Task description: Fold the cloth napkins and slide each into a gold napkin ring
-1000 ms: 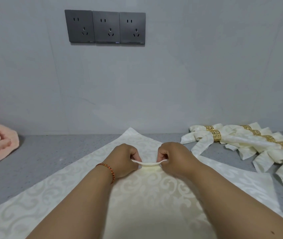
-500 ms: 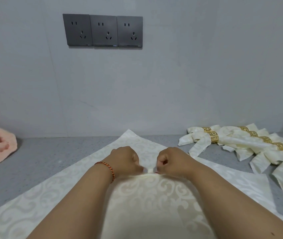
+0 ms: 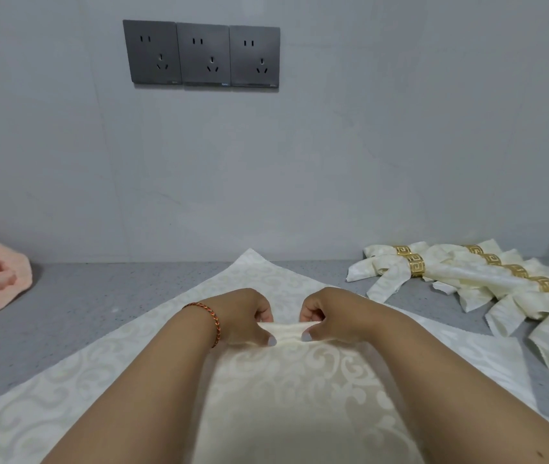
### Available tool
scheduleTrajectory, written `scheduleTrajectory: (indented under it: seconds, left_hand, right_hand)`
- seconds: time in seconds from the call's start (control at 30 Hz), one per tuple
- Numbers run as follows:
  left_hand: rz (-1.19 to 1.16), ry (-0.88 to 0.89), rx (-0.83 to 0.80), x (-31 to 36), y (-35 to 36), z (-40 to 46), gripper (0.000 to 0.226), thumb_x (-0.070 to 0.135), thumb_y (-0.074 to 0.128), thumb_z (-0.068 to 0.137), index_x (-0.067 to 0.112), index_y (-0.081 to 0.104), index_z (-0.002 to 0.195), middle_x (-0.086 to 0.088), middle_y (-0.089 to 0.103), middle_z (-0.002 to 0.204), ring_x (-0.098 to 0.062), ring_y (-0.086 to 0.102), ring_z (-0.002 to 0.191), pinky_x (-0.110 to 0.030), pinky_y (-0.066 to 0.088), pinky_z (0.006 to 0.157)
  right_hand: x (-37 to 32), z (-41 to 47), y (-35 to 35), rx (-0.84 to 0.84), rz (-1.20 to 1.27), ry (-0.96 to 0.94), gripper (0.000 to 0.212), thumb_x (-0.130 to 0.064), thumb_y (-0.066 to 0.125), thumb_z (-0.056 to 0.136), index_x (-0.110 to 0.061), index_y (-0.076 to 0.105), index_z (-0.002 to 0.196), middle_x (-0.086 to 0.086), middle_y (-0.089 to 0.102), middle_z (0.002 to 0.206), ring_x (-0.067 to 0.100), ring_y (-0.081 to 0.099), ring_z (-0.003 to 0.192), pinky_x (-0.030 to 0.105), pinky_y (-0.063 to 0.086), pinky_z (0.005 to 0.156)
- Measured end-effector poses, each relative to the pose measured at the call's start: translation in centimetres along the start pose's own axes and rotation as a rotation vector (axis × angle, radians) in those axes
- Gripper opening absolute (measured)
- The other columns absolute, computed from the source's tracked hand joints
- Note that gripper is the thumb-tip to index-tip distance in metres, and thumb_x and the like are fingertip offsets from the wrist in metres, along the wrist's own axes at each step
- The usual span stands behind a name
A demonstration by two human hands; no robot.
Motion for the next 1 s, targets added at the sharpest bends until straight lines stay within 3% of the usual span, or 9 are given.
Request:
scheduleTrajectory:
  seconds: [0.2,0.3,0.47,0.6,0.7,0.87,1.0]
  left_hand:
    - [0.020,0.028,0.040,0.8,-0.3,-0.2,0.020,0.018,0.074,0.074,0.026,0.058,0.066,0.011,0.056,0.068,-0.008,0.052,0.062,-0.022,0.042,0.059]
    - [0.020,0.037,0.060,1.1,-0.3,-0.4,0.025,0.012,0.074,0.071,0.025,0.056,0.060,0.011,0.054,0.062,-0.008,0.049,0.056,-0.020,0.040,0.054]
    - [0.039,0.022,-0.023,1.6,-0.8,-0.8,0.023,0.012,0.076,0.069,0.025,0.062,0.057,0.014,0.056,0.057,-0.006,0.052,0.057,-0.021,0.043,0.058]
    - [0.058,-0.033,-0.116,1.8,-1.5,-1.3,0.013,0.029,0.079,0.072,0.031,0.070,0.062,0.018,0.063,0.063,-0.003,0.057,0.068,-0.022,0.048,0.073]
    - [0.053,-0.062,-0.154,2.0,-2.0,-1.5,0.021,0.048,0.072,0.077,0.029,0.074,0.068,0.019,0.063,0.060,0.000,0.052,0.064,-0.019,0.044,0.070]
    - [0.115,-0.045,-0.109,2.4,-1.0,-0.9,0.012,0.027,0.080,0.073,0.022,0.074,0.081,0.014,0.062,0.065,-0.005,0.056,0.065,-0.021,0.044,0.065]
    - [0.175,-0.101,-0.122,2.2,-0.9,-0.8,0.035,0.036,0.080,0.072,0.024,0.066,0.101,0.010,0.062,0.089,-0.016,0.064,0.091,-0.024,0.047,0.071]
  right_hand:
    - [-1.0,-0.3,-0.5,-0.005,-0.082,-0.030,0.012,-0.019,0.073,0.079,-0.023,0.062,0.082,-0.014,0.054,0.073,0.003,0.048,0.065,0.017,0.036,0.057]
    - [-1.8,-0.6,-0.5,0.006,-0.138,-0.021,0.023,-0.009,0.067,0.074,-0.026,0.054,0.066,-0.012,0.053,0.068,0.003,0.047,0.059,0.016,0.034,0.050]
    - [-2.9,-0.8,-0.7,-0.098,-0.178,0.016,0.027,-0.001,0.062,0.070,-0.022,0.052,0.057,-0.007,0.054,0.064,0.008,0.047,0.054,0.019,0.035,0.047]
    - [-3.3,-1.0,-1.3,-0.160,-0.170,0.057,0.010,-0.010,0.063,0.074,-0.017,0.066,0.068,-0.006,0.062,0.071,0.009,0.054,0.061,0.023,0.044,0.058]
    - [-3.3,-1.1,-1.8,-0.189,-0.100,0.108,0.010,-0.016,0.065,0.076,-0.014,0.074,0.078,-0.002,0.068,0.072,0.010,0.056,0.064,0.023,0.042,0.059]
    - [-3.0,-1.0,-1.2,-0.202,-0.183,0.084,0.012,-0.020,0.074,0.079,-0.024,0.063,0.083,-0.008,0.061,0.084,0.010,0.054,0.075,0.022,0.041,0.062]
    - [-2.6,-1.0,-1.1,-0.222,-0.226,0.141,0.031,-0.034,0.075,0.079,-0.027,0.055,0.102,-0.010,0.054,0.096,0.013,0.053,0.089,0.028,0.043,0.076]
Point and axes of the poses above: each hand's wrist, its own z-axis towards the middle knuckle, its own y-axis out of the palm, x = y × z, the point moved 1 cm from there along z, towards the middle knuckle
